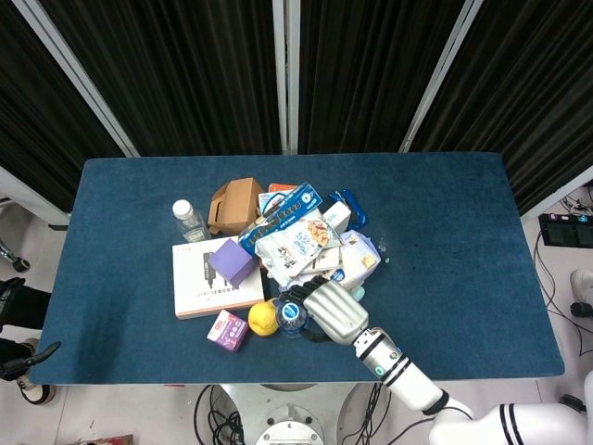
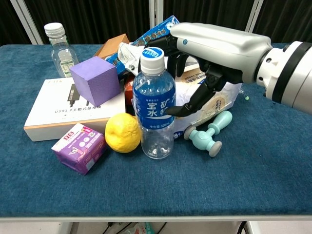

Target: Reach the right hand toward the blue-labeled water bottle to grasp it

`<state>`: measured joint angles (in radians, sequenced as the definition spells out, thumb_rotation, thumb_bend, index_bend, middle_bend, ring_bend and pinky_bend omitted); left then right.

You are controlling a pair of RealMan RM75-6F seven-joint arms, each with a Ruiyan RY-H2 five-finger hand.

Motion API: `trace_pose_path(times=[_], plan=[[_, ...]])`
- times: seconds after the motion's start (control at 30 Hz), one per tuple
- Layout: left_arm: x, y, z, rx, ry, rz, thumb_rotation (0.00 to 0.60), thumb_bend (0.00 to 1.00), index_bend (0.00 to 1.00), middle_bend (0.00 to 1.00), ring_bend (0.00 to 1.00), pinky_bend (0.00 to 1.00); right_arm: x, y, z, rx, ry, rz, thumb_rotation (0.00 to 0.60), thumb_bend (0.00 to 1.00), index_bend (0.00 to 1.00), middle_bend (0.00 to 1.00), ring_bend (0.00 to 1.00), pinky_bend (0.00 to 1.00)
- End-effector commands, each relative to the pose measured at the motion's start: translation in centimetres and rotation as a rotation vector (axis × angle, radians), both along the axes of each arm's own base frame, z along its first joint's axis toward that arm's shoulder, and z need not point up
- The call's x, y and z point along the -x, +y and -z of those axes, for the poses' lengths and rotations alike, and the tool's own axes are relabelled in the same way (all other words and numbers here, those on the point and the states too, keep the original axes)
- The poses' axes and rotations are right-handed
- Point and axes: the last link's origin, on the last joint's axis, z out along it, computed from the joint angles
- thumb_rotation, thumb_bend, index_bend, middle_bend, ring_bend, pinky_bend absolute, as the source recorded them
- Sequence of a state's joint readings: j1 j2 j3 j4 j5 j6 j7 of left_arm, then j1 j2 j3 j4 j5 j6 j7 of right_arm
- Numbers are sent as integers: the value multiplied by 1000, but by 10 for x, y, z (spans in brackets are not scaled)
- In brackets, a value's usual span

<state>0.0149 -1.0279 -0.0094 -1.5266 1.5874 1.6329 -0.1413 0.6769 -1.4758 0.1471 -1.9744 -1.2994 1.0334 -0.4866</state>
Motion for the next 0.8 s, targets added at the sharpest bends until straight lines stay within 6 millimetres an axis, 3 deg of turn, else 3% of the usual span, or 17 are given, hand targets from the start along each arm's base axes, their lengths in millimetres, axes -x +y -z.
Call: trace_pose_path(times=[0.03, 0.17, 0.33, 0.5, 0.8], plan=[[0, 0, 0, 0, 0, 1, 293, 59, 101, 108, 144, 255, -1, 0, -3, 6, -18, -2, 600, 246, 587, 456, 422, 360], [0, 0, -1, -2, 2, -1, 293, 59, 102, 108, 144, 255, -11, -3, -22, 38, -115, -1, 600, 262, 590, 457, 423, 360], [0, -1, -1, 0, 3, -2, 299, 59, 101, 108, 144, 255, -24, -16, -74, 161, -293, -13, 600, 276, 595, 456, 423, 334], [-2, -1, 0, 3, 0, -2, 302, 59, 101, 108, 144, 254, -22, -31, -116, 344, -418, -36, 600, 276, 594, 452, 422, 321], [-3, 0, -3, 0, 8, 1, 303, 59, 101, 108, 144, 254, -16, -39, -116, 346, -500, -33, 600, 277, 595, 457, 422, 321]])
